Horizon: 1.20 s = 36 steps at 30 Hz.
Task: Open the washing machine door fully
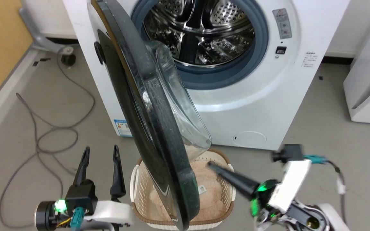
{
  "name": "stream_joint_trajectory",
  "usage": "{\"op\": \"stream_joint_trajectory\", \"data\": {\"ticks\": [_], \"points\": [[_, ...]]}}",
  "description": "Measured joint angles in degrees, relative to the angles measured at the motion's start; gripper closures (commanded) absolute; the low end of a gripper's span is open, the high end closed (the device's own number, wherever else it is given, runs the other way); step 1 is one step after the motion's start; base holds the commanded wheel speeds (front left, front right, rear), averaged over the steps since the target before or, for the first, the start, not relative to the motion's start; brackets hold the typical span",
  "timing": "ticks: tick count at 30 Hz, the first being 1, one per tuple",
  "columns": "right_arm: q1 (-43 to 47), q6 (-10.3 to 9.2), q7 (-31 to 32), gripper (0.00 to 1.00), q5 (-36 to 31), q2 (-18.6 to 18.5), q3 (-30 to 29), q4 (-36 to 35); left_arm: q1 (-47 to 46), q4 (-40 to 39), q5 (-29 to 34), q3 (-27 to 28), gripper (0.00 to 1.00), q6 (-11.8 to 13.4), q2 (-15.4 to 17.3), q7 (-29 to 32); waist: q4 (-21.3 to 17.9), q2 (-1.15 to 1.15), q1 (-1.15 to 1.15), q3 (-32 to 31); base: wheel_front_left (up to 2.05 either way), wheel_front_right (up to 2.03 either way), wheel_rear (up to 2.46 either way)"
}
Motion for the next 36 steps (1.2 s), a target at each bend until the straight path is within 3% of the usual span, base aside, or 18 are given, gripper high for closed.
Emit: {"op": "stream_joint_trajectory", "data": {"ticks": [6,11,18,23,29,32,36], "points": [[1.4,0.0,-12.7,1.0,-6.6,0.1,-5.6,-3.8,1.4,0.6,0.0,0.5,0.0,-0.4,0.0,0.0,-0.8,0.0,0.0,-1.9,0.0,0.0,0.0],[1.7,0.0,-28.5,1.0,-17.1,-0.6,-9.1,-7.6,2.0,0.6,0.2,1.1,0.0,-0.6,0.0,0.0,-1.6,0.0,0.0,-2.8,0.0,0.0,0.0],[2.6,0.0,-47.4,1.0,-33.1,-5.6,-8.6,-8.7,2.3,0.5,0.4,1.2,0.0,-0.6,0.0,0.0,-2.5,0.0,0.0,-3.5,0.0,0.0,0.0],[4.0,0.0,-50.2,1.0,-48.0,-7.3,-12.7,-7.6,2.6,0.4,0.4,1.3,0.0,-0.6,0.0,0.0,-3.0,0.0,0.0,-3.8,0.0,0.0,0.0],[6.7,0.01,-50.3,1.0,-73.8,-6.1,-18.0,-10.7,3.3,0.2,0.4,1.5,0.0,-0.6,0.0,0.0,-3.5,0.0,0.0,-3.6,0.0,0.0,0.0],[9.1,0.01,-50.3,1.0,-81.4,-4.4,-17.4,-10.2,3.3,0.1,0.4,1.3,0.0,-0.6,0.0,0.0,-3.7,0.0,0.0,-3.6,0.0,0.0,0.0],[12.1,0.02,-50.3,1.0,-84.6,-1.5,-17.7,-8.8,3.3,0.1,0.4,1.1,0.0,-0.6,0.0,0.0,-3.6,0.0,0.0,-3.8,0.0,0.0,0.0]]}}
